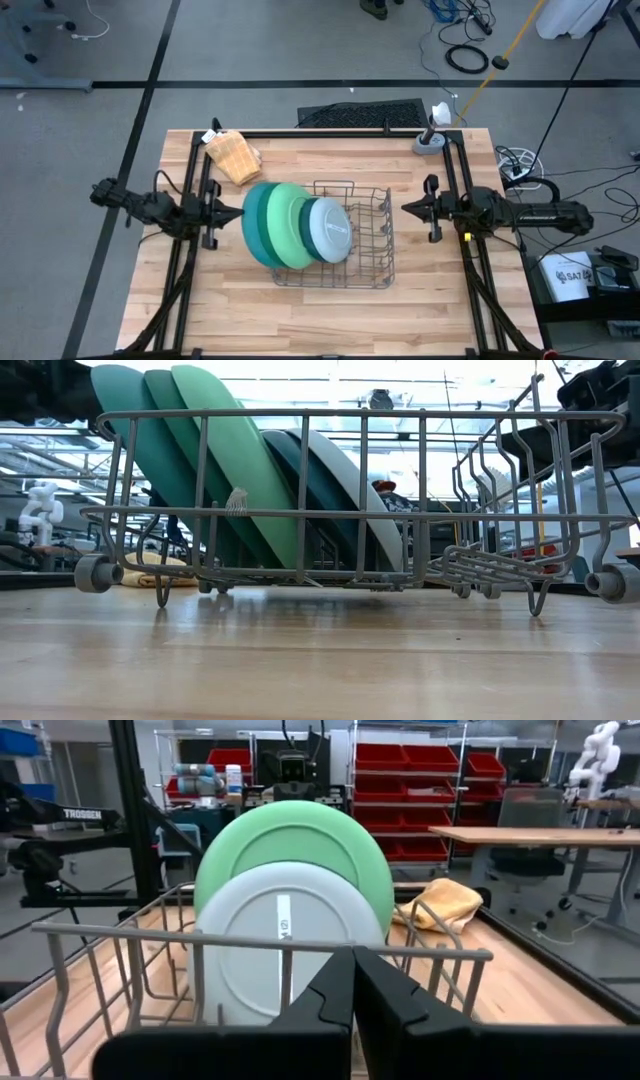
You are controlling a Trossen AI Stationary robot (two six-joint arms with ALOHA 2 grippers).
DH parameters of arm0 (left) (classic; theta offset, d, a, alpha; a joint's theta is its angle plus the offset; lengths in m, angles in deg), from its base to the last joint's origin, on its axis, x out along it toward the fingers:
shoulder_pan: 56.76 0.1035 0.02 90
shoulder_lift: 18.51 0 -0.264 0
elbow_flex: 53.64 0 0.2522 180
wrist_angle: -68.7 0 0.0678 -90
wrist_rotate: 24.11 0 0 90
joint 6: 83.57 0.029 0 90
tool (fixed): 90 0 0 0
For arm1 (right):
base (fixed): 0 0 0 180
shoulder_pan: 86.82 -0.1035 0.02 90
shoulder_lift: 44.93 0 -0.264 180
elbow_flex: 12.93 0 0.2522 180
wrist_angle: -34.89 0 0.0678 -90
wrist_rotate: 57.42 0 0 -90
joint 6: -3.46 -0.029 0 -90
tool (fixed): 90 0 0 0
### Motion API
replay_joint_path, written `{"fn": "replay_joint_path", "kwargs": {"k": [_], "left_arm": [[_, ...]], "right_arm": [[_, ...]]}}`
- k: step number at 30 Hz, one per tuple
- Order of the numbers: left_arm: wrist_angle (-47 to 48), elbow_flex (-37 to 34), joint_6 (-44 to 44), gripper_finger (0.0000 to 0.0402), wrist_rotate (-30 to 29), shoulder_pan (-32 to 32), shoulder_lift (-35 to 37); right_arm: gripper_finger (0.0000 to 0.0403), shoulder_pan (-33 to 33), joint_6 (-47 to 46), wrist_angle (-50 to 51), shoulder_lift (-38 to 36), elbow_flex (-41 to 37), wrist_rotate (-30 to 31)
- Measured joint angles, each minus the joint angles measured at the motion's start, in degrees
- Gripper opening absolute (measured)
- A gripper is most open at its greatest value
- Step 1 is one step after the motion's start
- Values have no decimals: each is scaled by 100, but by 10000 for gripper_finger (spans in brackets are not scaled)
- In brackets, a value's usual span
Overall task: Sort dishes
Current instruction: Return to Home Position
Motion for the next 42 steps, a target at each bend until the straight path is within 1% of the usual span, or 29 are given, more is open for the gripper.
{"fn": "replay_joint_path", "kwargs": {"k": [4, 8, 15, 21, 23, 26, 30, 33, 38, 42], "left_arm": [[-66, -47, 187, 3, 16, 0, 0], [90, -45, 117, 3, 32, 0, 0], [10, -39, 221, 3, 28, 0, 0], [771, 475, 431, 3, -67, 0, 0], [1047, 626, 356, 3, -147, 0, -2], [1369, 628, 148, 3, -158, 0, -1], [1283, 630, 167, 3, -167, -2, -2], [1307, 635, 224, 3, -294, 0, -2], [1478, 499, -140, 3, -417, 0, -2], [1297, 339, -265, 3, -459, 0, 0]], "right_arm": [[0, 0, -144, 291, -167, 0, -27], [0, -1, -222, 471, -289, 2, -147], [0, -2, -70, 522, -344, 2, -140], [0, -2, -92, 620, -342, 2, -287], [0, -4, -93, 625, -342, 2, -299], [0, -4, -65, 655, -342, 2, -307], [0, -4, -53, 654, -342, 2, -469], [0, -4, -56, 656, -342, 2, -565], [0, -4, -91, 714, -342, 2, -598], [0, -4, -23, 760, -342, 2, -599]]}}
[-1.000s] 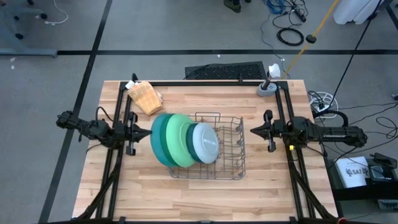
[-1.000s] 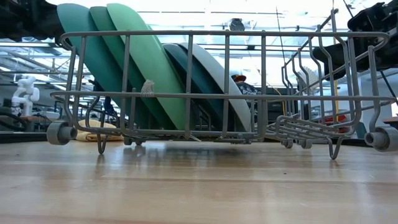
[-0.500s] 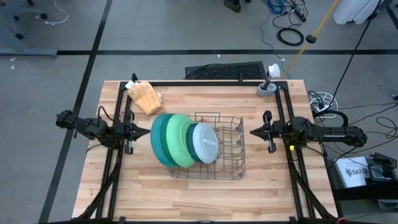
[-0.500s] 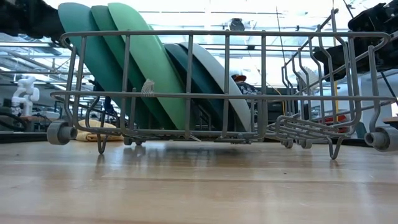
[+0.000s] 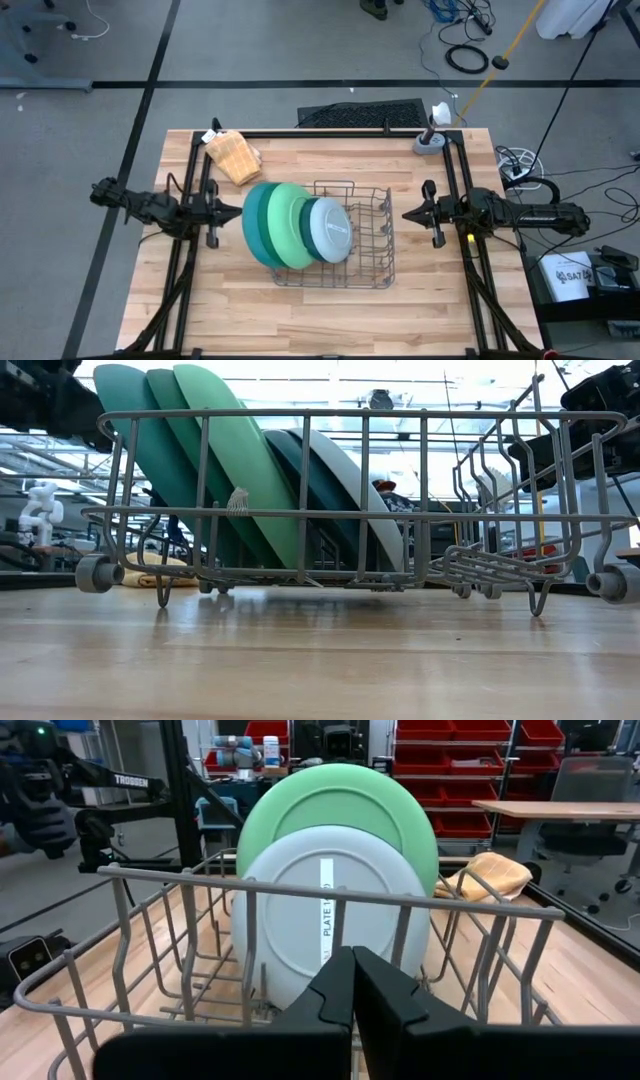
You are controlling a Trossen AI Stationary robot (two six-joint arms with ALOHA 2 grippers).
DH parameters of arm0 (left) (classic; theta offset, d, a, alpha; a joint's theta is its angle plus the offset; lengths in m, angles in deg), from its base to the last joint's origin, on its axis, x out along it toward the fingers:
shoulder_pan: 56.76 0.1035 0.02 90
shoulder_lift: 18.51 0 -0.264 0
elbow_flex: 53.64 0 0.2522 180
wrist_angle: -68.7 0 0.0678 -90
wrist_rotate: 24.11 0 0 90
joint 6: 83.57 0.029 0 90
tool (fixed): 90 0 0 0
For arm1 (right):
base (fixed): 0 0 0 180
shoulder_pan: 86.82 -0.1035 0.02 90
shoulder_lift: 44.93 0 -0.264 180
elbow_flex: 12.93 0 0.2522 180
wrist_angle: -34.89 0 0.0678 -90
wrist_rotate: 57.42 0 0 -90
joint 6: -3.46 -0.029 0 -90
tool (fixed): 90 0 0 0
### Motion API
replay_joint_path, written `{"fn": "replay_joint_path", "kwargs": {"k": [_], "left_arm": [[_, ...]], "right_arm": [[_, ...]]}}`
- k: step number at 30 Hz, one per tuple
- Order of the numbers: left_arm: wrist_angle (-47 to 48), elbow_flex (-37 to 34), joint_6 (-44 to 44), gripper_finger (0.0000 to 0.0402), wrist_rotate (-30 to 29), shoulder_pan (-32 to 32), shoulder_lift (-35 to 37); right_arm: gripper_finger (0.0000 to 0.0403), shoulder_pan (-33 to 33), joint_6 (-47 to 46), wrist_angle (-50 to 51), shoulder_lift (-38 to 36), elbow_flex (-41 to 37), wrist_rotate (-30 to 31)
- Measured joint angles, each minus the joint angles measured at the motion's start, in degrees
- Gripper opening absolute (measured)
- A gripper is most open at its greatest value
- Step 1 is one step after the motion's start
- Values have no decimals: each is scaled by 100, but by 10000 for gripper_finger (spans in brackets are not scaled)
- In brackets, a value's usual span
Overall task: Sort dishes
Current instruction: Return to Home Position
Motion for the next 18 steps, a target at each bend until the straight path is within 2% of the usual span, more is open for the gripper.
{"fn": "replay_joint_path", "kwargs": {"k": [8, 14, 18], "left_arm": [[-556, -636, -158, 3, -2, -2, -2], [-869, -722, -65, 3, 44, 0, -31], [-865, -724, -96, 3, 34, 0, -35]], "right_arm": [[0, 1, 12, 26, 0, 0, 25], [0, 0, 4, 90, 2, 4, 77], [0, 2, -68, 134, 4, 4, 338]]}}
